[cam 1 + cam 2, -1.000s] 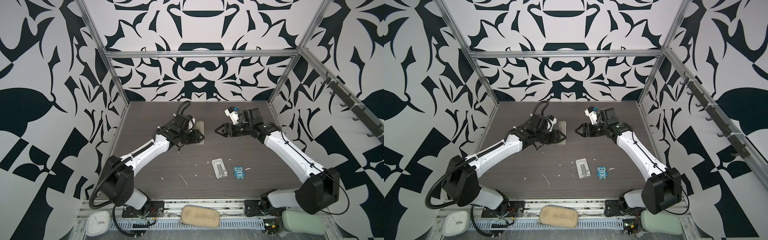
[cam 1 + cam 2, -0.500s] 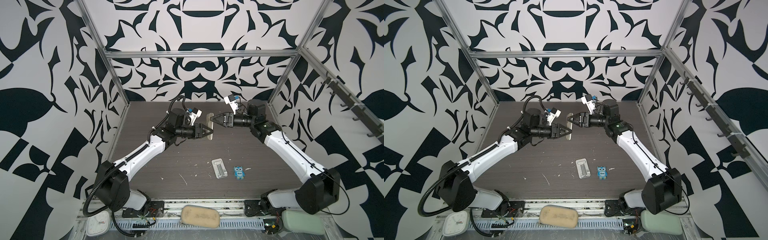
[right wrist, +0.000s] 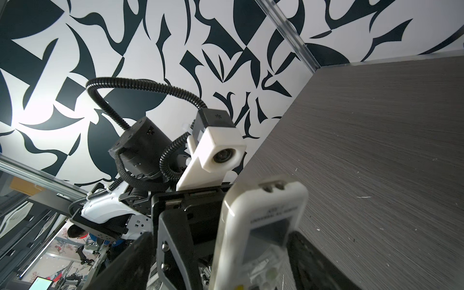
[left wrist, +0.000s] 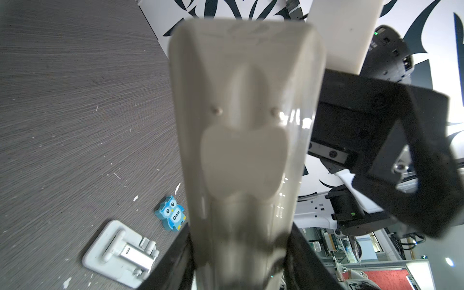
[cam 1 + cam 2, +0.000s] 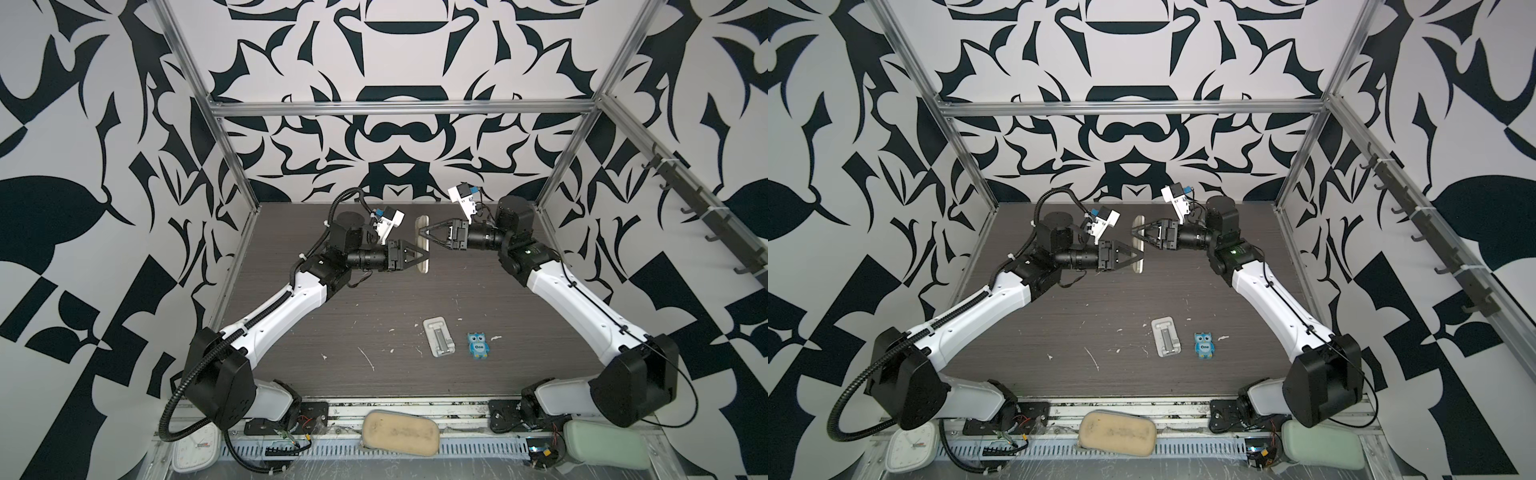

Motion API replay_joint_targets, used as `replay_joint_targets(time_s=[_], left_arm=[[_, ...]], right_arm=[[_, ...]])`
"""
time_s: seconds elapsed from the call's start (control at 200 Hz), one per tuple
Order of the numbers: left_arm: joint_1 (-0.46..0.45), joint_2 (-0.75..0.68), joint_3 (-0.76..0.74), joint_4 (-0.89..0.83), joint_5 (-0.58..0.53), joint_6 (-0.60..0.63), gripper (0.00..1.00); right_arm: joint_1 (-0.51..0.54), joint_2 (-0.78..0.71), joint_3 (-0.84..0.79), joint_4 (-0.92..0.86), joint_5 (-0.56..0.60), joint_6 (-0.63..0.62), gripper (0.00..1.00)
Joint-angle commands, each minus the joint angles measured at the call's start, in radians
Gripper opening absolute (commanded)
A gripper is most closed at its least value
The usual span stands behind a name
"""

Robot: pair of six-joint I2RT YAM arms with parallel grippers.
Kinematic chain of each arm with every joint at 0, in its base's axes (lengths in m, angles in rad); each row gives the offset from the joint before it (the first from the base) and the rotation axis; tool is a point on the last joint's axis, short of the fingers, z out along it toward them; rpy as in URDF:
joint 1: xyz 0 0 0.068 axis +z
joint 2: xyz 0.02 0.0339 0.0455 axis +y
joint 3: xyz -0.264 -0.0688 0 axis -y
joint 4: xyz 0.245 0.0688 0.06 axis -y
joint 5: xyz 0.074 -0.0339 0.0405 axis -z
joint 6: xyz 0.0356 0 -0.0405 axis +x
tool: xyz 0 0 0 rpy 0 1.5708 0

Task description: Load the batteries into the remote control

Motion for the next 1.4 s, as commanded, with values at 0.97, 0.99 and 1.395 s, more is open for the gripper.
replay_joint_targets(time_s=[0.97, 0.99, 1.395], left_arm=[[0.003, -0.031, 0.001, 0.211, 0.095, -0.116, 0.26], [0.003, -0.029, 0.001, 0.212, 0.099, -0.118, 0.26], [0.003, -0.017, -0.009, 0.236, 0.124, -0.137, 0.25]], right_arm=[[0.038, -0.016, -0.054, 0.262, -0.082, 0.145, 0.78], [0.038, -0.016, -0.057, 0.273, -0.084, 0.152, 0.77], [0.038, -0.01, -0.058, 0.319, -0.075, 0.189, 0.45]])
